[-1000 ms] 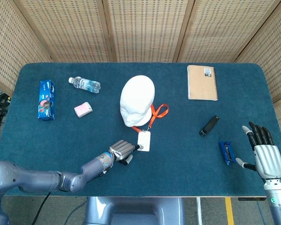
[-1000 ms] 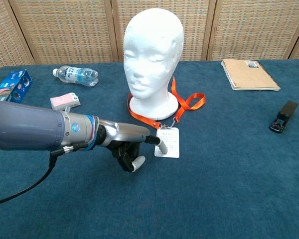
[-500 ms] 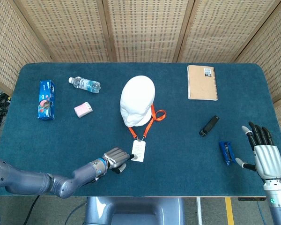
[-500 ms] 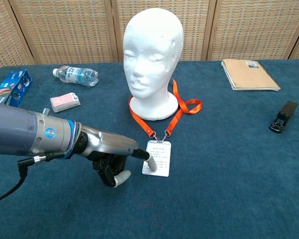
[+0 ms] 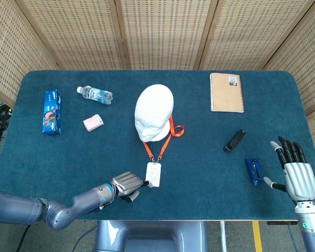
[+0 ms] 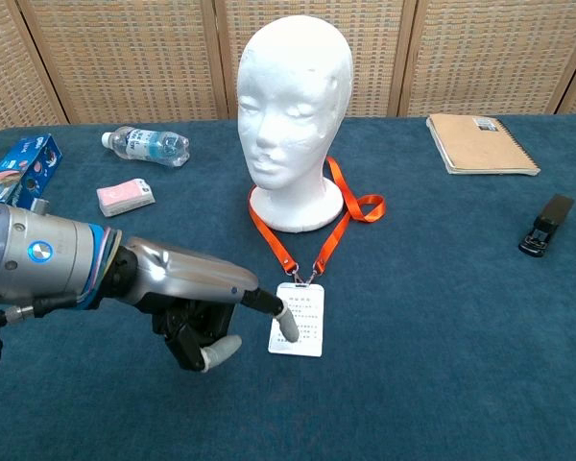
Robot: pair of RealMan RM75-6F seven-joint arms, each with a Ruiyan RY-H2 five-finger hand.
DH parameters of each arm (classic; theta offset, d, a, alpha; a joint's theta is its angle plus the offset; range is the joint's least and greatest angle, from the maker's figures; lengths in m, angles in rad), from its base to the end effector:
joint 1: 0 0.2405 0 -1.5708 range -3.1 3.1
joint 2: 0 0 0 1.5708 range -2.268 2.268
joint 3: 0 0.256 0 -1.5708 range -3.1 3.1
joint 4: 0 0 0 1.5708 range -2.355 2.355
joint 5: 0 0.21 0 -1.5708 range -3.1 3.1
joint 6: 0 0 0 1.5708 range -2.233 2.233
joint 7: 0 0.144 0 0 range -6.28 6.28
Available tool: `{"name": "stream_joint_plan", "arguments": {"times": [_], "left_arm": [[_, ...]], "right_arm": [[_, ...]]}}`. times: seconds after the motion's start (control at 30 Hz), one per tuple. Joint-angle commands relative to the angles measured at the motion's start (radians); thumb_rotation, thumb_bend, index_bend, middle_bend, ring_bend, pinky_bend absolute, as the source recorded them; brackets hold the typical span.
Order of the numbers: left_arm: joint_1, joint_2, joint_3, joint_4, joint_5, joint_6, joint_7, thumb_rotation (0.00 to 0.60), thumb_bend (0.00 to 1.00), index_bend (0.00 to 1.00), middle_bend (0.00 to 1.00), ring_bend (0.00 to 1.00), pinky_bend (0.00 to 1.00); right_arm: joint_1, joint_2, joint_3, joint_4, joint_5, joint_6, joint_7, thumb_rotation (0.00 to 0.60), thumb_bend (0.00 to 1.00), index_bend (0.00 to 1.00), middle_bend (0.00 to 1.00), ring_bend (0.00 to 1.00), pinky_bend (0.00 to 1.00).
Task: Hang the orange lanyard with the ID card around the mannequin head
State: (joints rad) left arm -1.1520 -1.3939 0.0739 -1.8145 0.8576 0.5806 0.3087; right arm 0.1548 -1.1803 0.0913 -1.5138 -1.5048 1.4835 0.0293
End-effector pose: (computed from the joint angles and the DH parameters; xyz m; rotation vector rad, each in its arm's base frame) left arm -0.0828 0.2720 -0.0510 -2.5363 -1.1318 -0.5120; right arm -0.3071 -0.2127 0.1543 1.3971 -0.8255 0.9838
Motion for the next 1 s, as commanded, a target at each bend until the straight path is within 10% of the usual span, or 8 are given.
{"name": "stream_joint_plan", "arguments": {"times": [0.03, 0.37, 0.63, 0.77, 0.9, 1.0], "left_arm": [[0.051, 0.042, -0.032, -0.019, 0.085, 0.053, -0.057, 0.600, 0.70, 0.18, 1.00, 0.98, 1.00], [0.235, 0.190, -0.016, 0.009, 0.336, 0.293, -0.127, 0.600, 0.63, 0.14, 1.00, 0.98, 1.00], [0.417, 0.335, 0.050, 0.040, 0.378, 0.475, -0.161, 0.600, 0.02, 0.00, 0.96, 0.90, 0.93], [0.518, 0.355, 0.032, 0.108, 0.367, 0.589, -0.256, 0.600, 0.00, 0.00, 0.70, 0.64, 0.58], [0.605, 0.357, 0.010, 0.149, 0.306, 0.658, -0.290, 0.600, 0.00, 0.00, 0.09, 0.08, 0.08], [0.664, 0.341, -0.009, 0.138, 0.262, 0.725, -0.272, 0.600, 0.00, 0.00, 0.00, 0.00, 0.00]], "right_arm": [[0.000, 0.000, 0.000, 0.000, 0.000, -0.001, 0.000, 0.600, 0.00, 0.13, 0.00, 0.00, 0.00], [0.003, -0.002, -0.002, -0.006, -0.013, -0.005, -0.002, 0.600, 0.00, 0.13, 0.00, 0.00, 0.00], [0.002, 0.004, -0.008, -0.022, -0.034, 0.002, 0.002, 0.600, 0.00, 0.13, 0.00, 0.00, 0.00], [0.001, 0.008, -0.013, -0.032, -0.052, 0.010, 0.009, 0.600, 0.00, 0.13, 0.00, 0.00, 0.00], [-0.001, 0.013, -0.016, -0.043, -0.064, 0.018, 0.010, 0.600, 0.00, 0.13, 0.00, 0.00, 0.00], [-0.002, 0.016, -0.016, -0.048, -0.068, 0.021, 0.007, 0.600, 0.00, 0.13, 0.00, 0.00, 0.00]]}}
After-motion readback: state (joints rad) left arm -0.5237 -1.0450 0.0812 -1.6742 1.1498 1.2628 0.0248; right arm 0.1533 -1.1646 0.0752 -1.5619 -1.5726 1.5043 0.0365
